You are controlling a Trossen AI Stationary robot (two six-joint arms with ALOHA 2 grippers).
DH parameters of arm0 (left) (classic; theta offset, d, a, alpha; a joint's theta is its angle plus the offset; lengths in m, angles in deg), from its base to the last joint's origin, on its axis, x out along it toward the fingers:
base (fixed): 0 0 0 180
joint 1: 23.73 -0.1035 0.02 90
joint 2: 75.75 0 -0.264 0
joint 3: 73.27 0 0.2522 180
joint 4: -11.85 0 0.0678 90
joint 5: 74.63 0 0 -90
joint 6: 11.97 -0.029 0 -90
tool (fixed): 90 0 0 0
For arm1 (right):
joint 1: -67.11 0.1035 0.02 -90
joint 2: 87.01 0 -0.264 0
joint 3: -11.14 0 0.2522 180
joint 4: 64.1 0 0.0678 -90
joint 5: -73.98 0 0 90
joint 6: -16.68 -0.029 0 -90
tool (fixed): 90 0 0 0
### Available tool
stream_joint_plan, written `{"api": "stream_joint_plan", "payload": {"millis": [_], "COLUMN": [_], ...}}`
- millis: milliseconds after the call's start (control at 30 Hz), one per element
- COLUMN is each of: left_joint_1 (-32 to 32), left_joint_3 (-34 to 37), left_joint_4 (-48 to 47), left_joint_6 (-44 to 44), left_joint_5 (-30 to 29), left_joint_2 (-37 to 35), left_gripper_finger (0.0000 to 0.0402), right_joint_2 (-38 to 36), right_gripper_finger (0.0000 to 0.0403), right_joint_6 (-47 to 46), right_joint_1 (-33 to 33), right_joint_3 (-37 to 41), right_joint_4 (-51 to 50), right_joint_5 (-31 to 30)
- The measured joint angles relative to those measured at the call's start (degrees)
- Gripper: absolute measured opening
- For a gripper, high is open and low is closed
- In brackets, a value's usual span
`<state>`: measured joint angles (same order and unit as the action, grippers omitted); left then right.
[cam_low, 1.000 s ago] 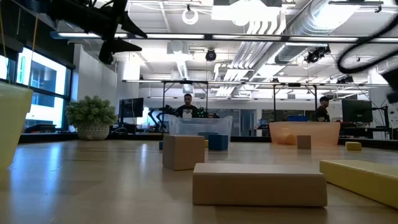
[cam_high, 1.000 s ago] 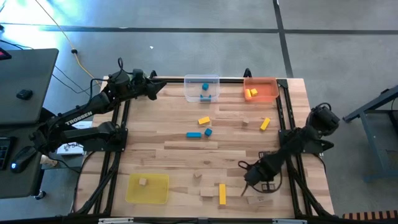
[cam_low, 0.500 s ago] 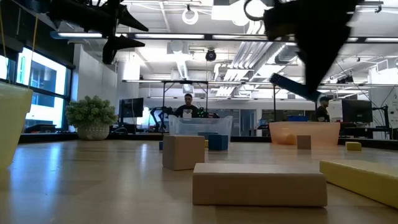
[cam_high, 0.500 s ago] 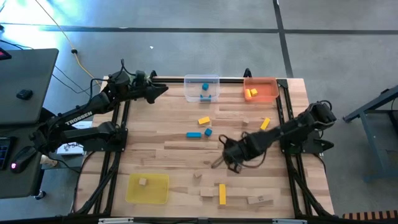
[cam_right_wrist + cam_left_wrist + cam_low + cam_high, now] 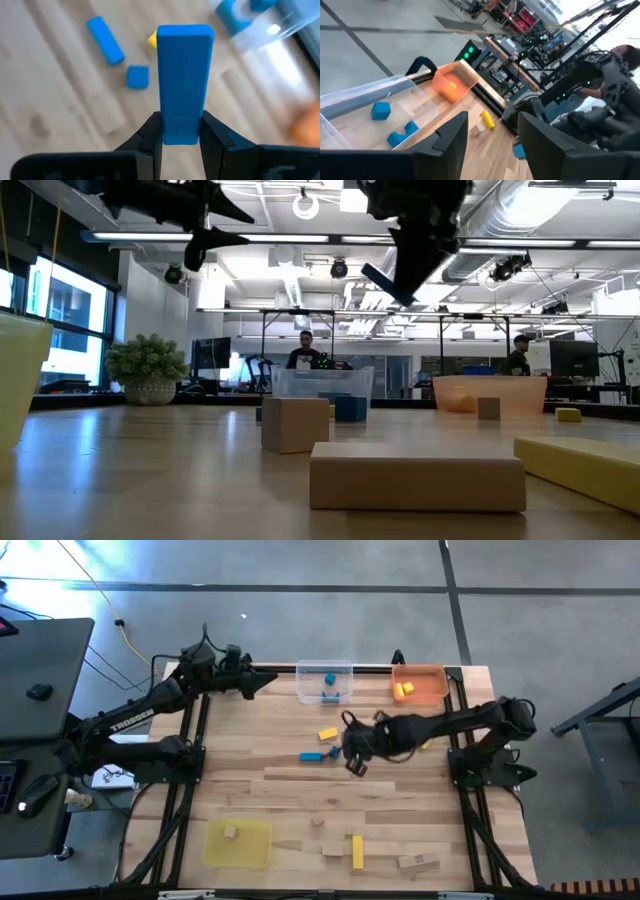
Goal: Sort & place blocks by color
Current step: Put the blue block into the transparent bin
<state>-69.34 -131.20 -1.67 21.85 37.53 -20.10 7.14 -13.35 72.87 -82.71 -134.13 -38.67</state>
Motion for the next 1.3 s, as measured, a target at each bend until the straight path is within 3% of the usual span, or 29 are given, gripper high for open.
{"api": "stream_joint_plan", "payload": {"millis": [400, 667, 833, 1067, 1300], "left_joint_1": [0.0, 0.6, 2.0, 5.4, 8.9], "left_joint_3": [-7.6, -10.8, -11.5, -11.6, -11.6], "left_joint_4": [2.8, 3.5, 3.6, 4.3, 4.4], "left_joint_6": [-1.6, 4.9, 10.6, 15.4, 18.2], "left_joint_5": [2.9, 2.8, 2.9, 2.7, -0.6], "left_joint_2": [12.1, 18.9, 21.9, 24.6, 25.2], "left_gripper_finger": [0.0166, 0.0207, 0.0209, 0.0199, 0.0198], "right_joint_2": [0.0, 0.0, 0.0, 0.0, 0.5], "right_gripper_finger": [0.0069, 0.0069, 0.0069, 0.0069, 0.0069], "right_joint_6": [18.4, 34.8, 42.7, 51.0, 52.0], "right_joint_1": [-10.3, -15.5, -17.8, -19.1, -19.3], "right_joint_3": [-6.5, -10.2, -10.3, -9.9, -9.9], "right_joint_4": [0.0, 1.4, 1.8, 7.5, 10.4], "right_joint_5": [-1.4, -2.6, -4.3, -3.9, -3.2]}}
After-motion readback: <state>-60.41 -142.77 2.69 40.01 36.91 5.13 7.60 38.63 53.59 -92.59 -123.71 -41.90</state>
